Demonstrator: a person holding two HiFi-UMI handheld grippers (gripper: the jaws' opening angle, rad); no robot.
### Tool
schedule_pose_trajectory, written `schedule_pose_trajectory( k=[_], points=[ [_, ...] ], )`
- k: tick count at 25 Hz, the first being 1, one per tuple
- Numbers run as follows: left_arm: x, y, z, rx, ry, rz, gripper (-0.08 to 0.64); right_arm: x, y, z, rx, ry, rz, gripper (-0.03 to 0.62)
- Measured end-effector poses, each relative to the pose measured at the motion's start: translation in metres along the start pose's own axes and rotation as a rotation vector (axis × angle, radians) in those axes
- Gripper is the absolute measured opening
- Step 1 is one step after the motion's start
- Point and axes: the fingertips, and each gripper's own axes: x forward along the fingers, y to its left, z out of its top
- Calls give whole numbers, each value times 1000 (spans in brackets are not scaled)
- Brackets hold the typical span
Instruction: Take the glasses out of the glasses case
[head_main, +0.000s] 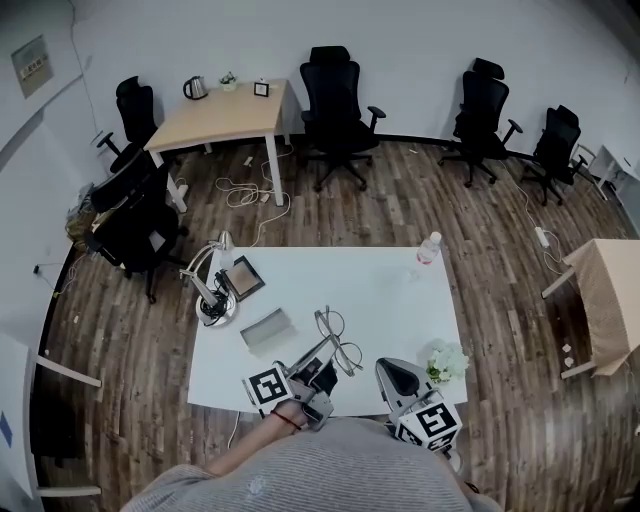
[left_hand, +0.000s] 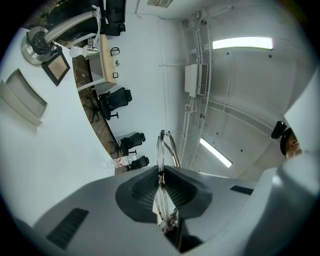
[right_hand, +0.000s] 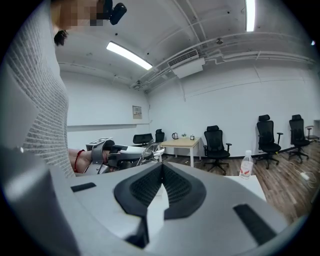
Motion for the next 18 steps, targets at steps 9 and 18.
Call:
schedule_pose_trajectory(
  k=[9, 18],
  points=[
    [2, 6, -2, 58, 35, 12, 38, 0, 3, 4, -15, -9, 32, 14],
    [4, 7, -6, 102, 67, 21, 38, -3, 0, 0, -5, 7, 30, 14]
  ],
)
